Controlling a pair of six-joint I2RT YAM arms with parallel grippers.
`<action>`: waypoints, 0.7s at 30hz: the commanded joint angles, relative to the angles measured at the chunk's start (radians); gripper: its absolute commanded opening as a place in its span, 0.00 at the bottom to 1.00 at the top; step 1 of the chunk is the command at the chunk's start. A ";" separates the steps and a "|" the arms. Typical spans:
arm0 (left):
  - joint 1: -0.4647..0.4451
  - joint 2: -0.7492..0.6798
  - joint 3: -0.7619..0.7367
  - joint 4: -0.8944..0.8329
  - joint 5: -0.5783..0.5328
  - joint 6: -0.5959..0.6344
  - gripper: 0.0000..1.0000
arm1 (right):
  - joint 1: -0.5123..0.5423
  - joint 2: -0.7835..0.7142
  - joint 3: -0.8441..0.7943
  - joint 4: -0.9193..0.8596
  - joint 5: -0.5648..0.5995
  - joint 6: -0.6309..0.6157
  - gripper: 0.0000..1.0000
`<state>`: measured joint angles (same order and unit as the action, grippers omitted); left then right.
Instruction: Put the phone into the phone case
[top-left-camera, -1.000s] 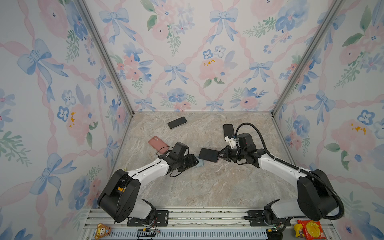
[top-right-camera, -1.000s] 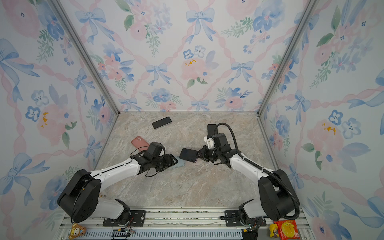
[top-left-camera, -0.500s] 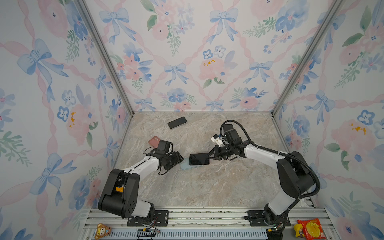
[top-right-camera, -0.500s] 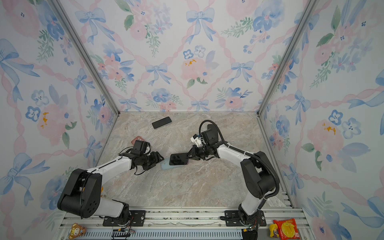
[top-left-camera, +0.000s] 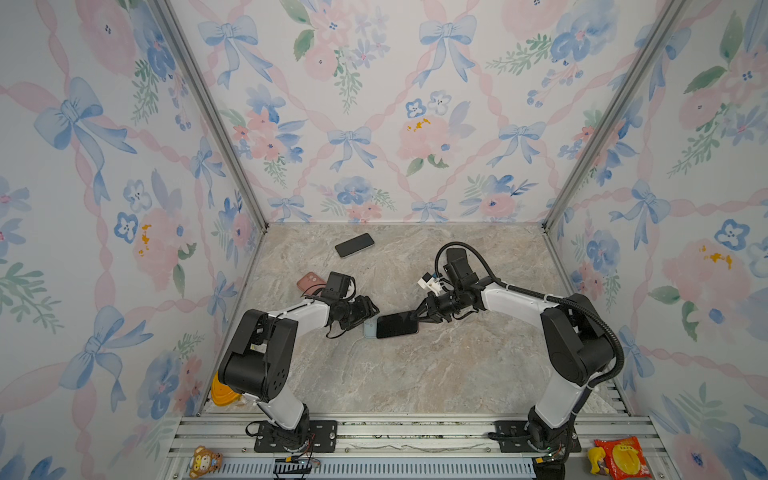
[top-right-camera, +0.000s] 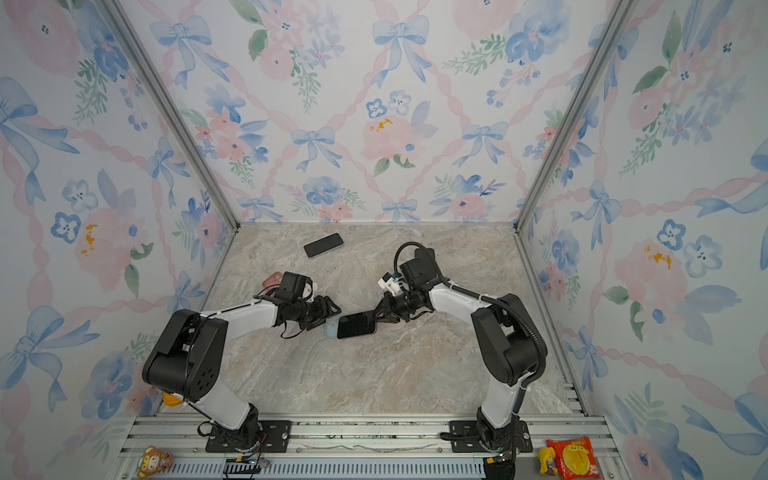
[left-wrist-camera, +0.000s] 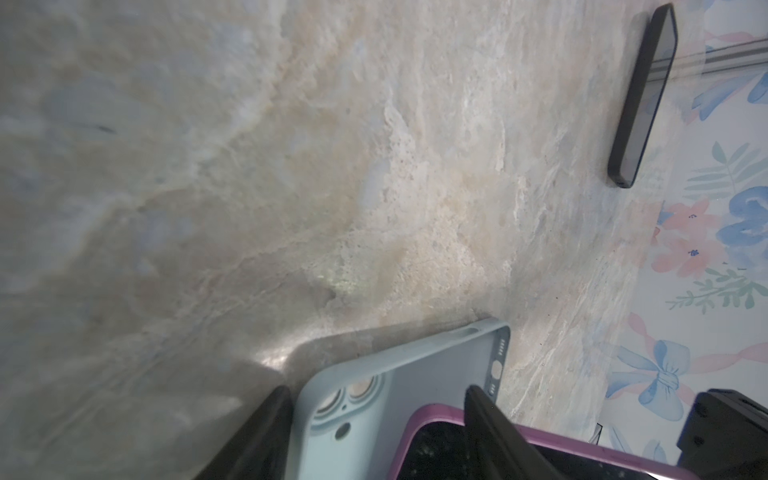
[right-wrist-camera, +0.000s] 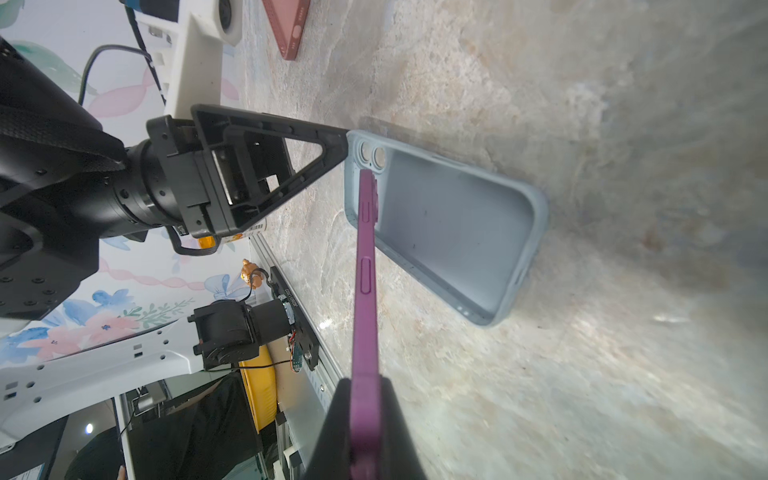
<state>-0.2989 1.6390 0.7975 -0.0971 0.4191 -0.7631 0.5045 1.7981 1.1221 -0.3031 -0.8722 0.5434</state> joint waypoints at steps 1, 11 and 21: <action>-0.014 0.032 0.002 -0.004 0.017 -0.009 0.67 | -0.018 0.019 0.016 -0.020 -0.061 -0.023 0.00; -0.023 0.009 -0.020 0.000 0.016 -0.019 0.67 | -0.038 0.087 0.023 -0.023 -0.074 0.013 0.00; -0.022 0.005 -0.041 0.010 0.016 -0.018 0.66 | -0.058 0.142 0.038 0.001 -0.085 0.023 0.00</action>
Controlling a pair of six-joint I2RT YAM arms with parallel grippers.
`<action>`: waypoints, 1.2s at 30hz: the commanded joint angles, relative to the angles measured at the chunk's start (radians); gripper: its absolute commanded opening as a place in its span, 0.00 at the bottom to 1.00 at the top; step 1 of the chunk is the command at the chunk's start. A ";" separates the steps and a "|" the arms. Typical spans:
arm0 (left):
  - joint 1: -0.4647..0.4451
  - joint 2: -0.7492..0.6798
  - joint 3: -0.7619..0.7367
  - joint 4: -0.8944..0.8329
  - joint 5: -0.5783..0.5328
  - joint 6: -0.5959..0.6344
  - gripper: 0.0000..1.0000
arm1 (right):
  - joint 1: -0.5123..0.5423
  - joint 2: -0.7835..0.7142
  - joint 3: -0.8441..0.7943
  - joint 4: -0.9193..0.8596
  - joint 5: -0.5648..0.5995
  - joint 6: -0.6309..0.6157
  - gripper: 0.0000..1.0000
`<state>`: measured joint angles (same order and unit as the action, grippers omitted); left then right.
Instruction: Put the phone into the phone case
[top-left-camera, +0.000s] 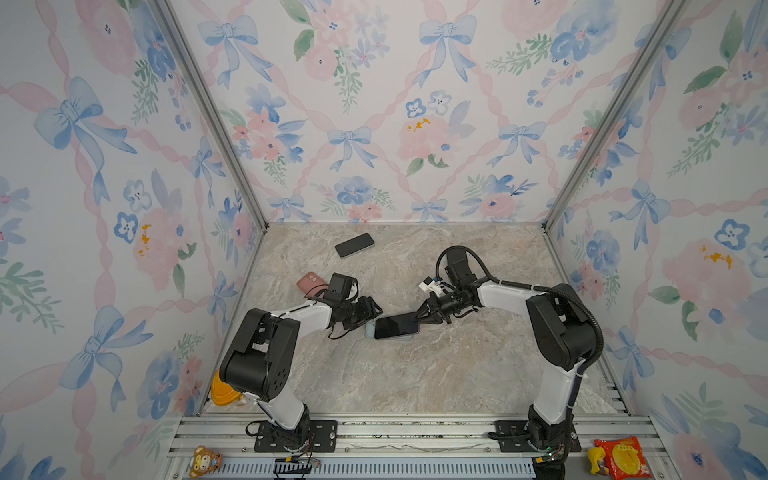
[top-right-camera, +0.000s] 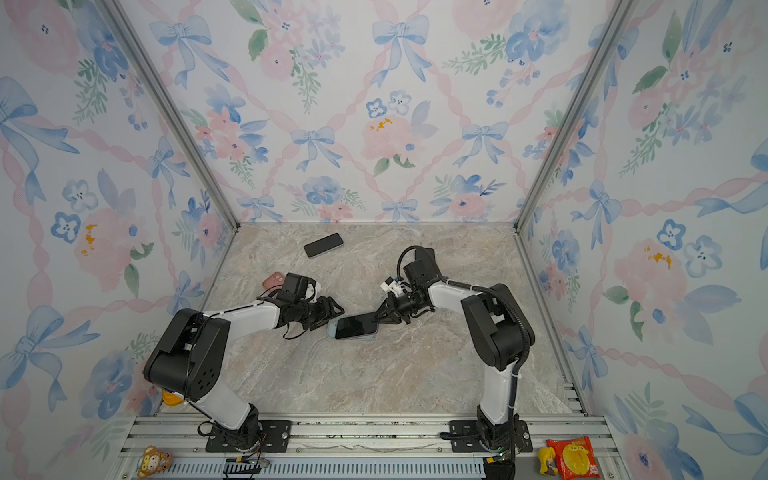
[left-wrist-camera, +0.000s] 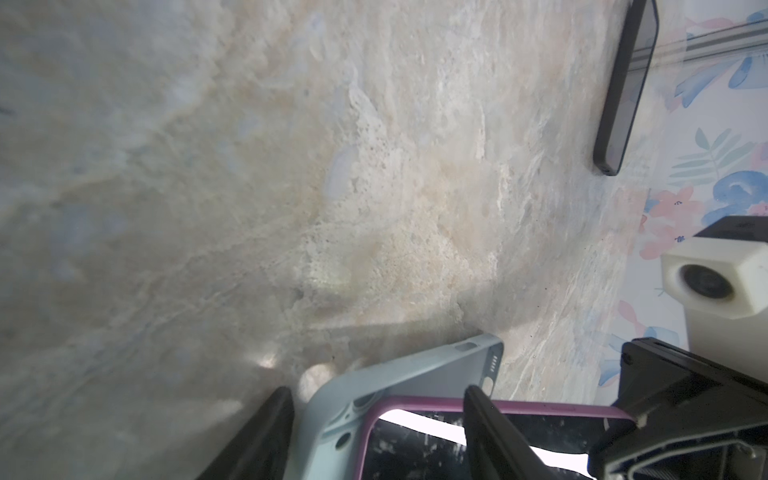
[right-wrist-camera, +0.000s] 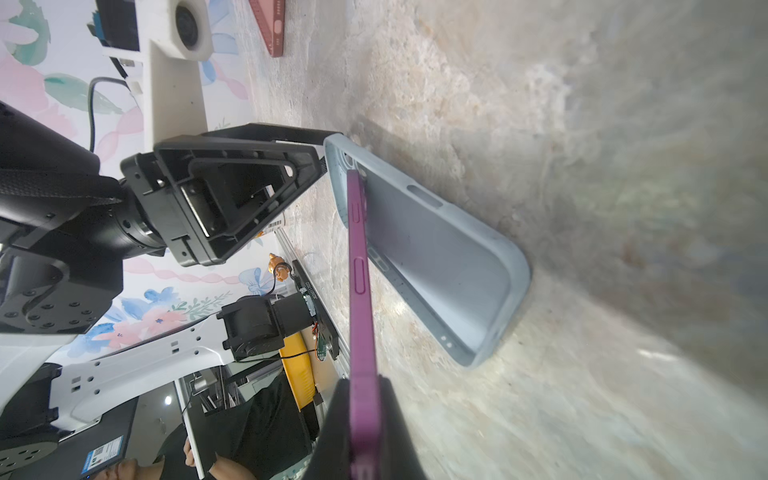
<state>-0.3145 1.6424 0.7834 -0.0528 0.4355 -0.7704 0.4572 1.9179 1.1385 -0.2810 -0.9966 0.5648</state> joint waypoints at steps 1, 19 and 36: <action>-0.005 0.000 -0.028 -0.034 -0.001 -0.011 0.66 | -0.015 0.022 0.022 -0.023 0.039 -0.002 0.00; -0.006 0.000 -0.039 -0.023 0.016 -0.012 0.66 | 0.007 0.062 0.063 -0.065 0.076 -0.043 0.00; -0.026 -0.039 -0.097 -0.011 0.011 -0.035 0.66 | 0.042 0.128 0.069 0.034 0.073 0.032 0.00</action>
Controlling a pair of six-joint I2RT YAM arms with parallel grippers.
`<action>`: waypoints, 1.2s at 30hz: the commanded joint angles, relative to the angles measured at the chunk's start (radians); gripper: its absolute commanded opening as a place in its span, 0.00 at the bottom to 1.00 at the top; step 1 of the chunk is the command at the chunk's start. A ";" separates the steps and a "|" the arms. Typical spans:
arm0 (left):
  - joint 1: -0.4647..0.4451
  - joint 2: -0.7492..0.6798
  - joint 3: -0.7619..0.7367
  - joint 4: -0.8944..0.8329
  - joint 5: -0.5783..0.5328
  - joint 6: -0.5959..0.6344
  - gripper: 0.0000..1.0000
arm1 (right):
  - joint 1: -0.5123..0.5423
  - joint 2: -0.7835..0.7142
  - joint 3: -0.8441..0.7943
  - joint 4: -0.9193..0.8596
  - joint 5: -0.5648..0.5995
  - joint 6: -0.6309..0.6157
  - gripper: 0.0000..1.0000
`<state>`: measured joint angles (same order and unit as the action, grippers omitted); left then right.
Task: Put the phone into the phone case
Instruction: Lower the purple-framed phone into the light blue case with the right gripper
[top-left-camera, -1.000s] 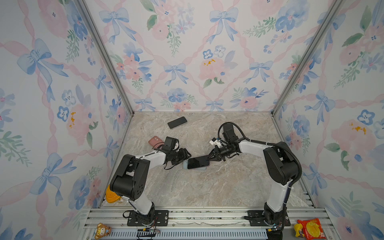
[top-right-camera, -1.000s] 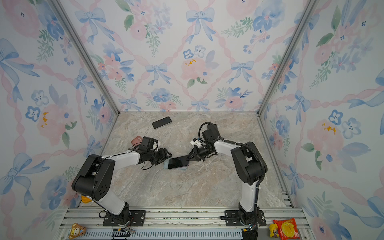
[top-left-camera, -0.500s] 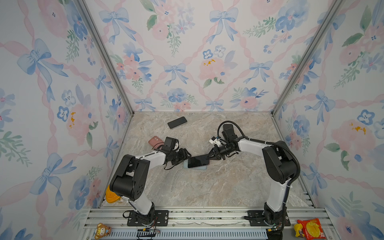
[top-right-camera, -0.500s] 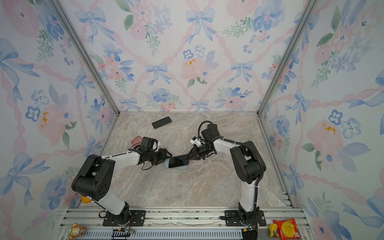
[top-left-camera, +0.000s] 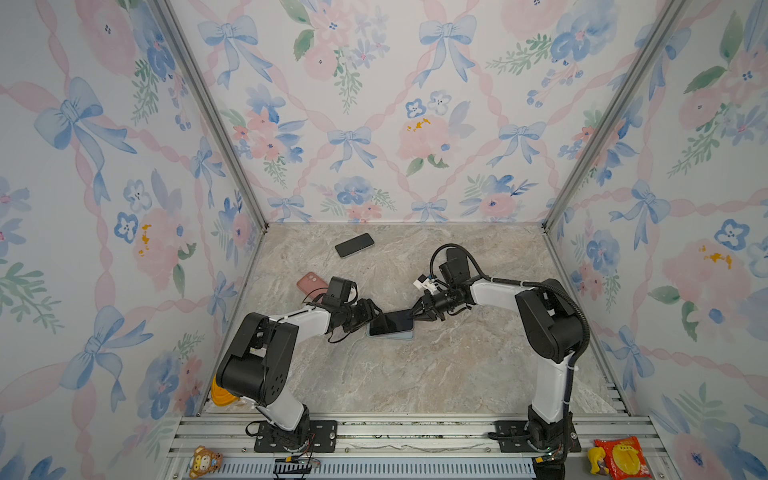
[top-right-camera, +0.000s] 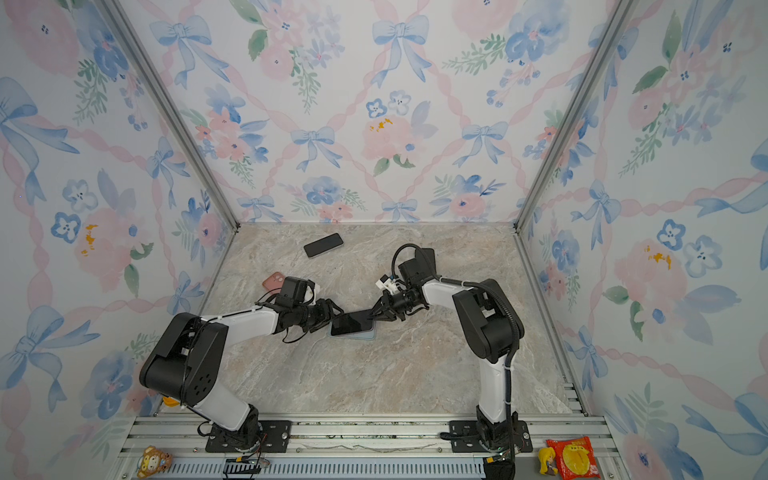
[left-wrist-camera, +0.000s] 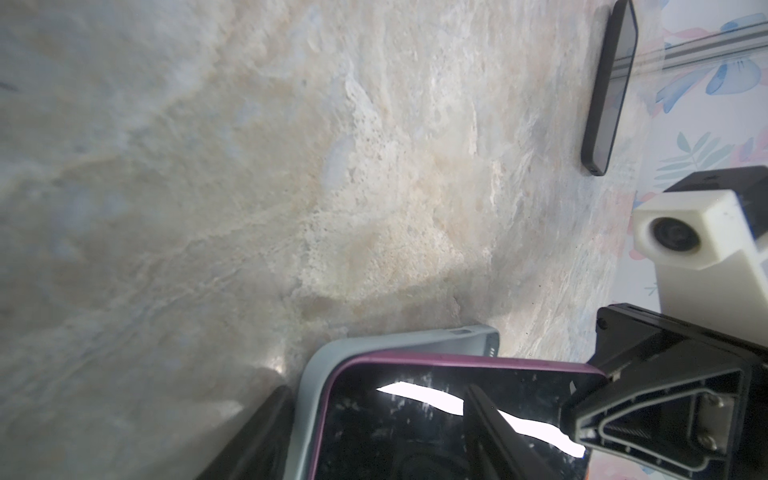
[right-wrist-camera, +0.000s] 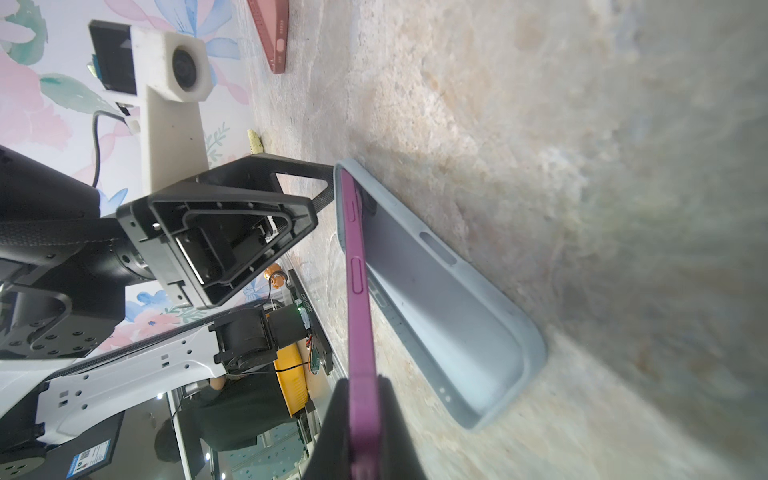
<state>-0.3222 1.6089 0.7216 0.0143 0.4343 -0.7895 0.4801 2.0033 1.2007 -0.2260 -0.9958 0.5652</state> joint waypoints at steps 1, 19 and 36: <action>-0.018 -0.007 -0.037 -0.079 0.012 -0.017 0.66 | 0.020 0.044 0.007 -0.018 0.074 0.033 0.00; -0.070 -0.058 -0.097 -0.036 0.003 -0.074 0.66 | 0.057 0.079 -0.013 -0.012 0.138 0.041 0.12; -0.076 -0.088 -0.118 -0.025 -0.008 -0.074 0.66 | 0.088 -0.009 0.085 -0.274 0.395 -0.105 0.36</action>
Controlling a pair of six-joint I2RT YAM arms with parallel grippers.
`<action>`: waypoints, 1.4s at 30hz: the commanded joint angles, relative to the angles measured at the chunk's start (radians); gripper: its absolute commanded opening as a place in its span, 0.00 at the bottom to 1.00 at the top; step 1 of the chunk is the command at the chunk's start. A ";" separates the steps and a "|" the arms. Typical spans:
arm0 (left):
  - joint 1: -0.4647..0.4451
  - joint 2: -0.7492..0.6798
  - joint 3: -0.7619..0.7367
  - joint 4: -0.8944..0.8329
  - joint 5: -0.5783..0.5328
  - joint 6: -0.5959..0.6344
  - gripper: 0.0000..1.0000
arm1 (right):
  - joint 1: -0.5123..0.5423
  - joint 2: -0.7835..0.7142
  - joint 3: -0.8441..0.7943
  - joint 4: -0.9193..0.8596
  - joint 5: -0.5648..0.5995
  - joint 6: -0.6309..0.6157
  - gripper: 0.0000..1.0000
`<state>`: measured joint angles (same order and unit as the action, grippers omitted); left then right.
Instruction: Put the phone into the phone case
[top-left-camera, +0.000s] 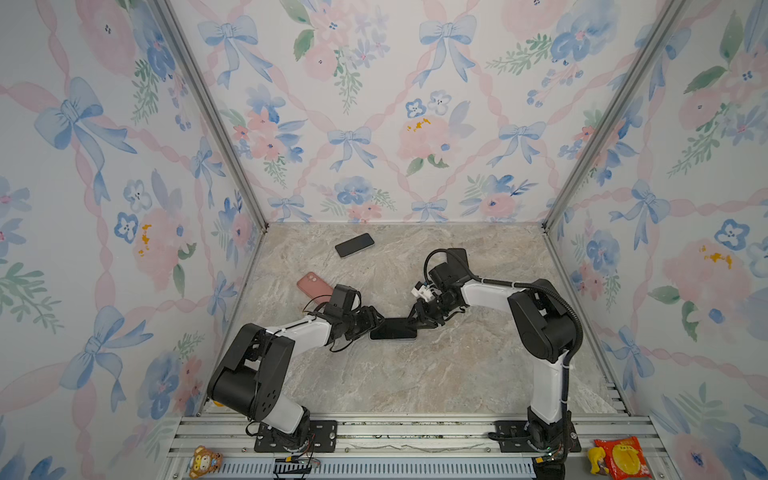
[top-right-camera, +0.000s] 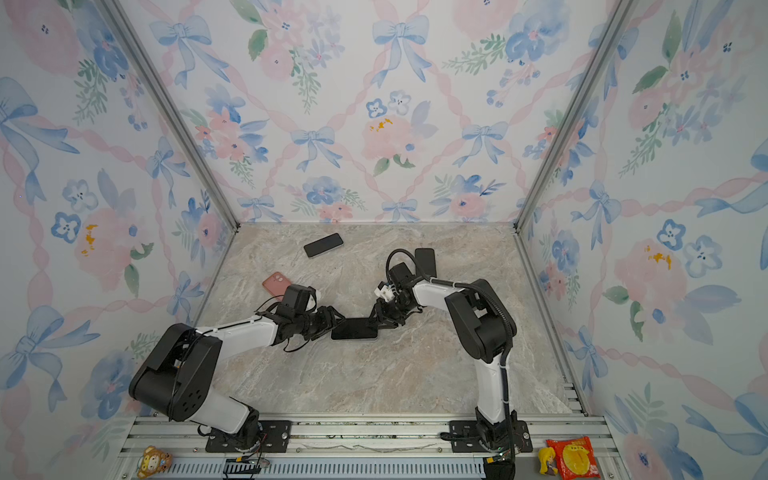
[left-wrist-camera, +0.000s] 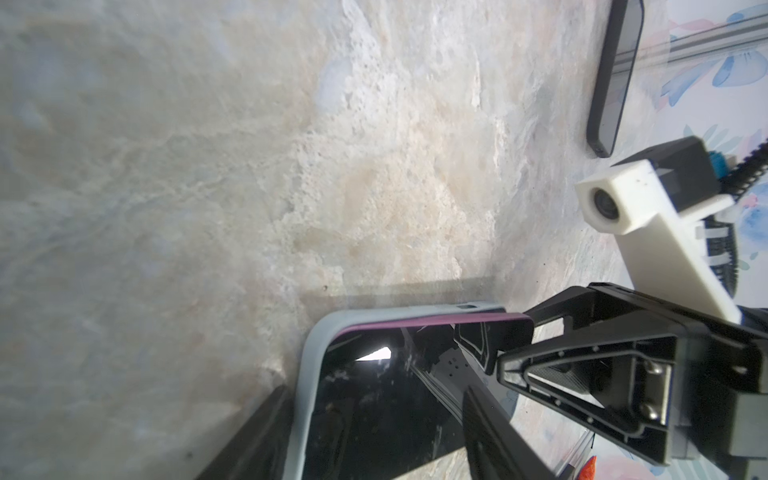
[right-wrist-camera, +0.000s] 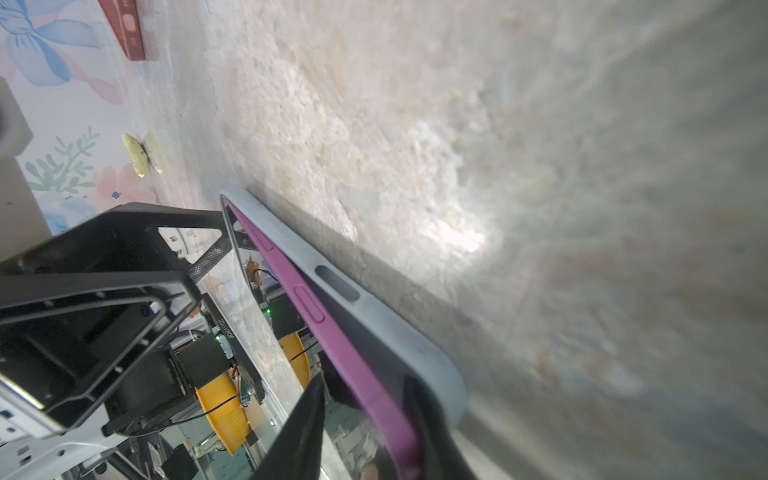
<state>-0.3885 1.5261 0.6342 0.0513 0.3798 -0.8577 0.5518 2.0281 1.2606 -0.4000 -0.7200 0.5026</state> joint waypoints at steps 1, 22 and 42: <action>-0.005 -0.007 -0.034 -0.062 0.047 -0.004 0.66 | 0.021 -0.042 0.037 -0.127 0.147 -0.056 0.37; 0.007 -0.035 -0.028 -0.134 0.032 0.070 0.64 | 0.152 -0.192 0.104 -0.348 0.628 -0.125 0.53; 0.002 0.107 0.152 -0.259 -0.153 0.197 0.38 | 0.150 -0.299 -0.133 -0.089 0.522 -0.004 0.40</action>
<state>-0.3893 1.6009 0.7502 -0.1150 0.3290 -0.7040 0.7013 1.7355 1.1015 -0.4953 -0.1871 0.4942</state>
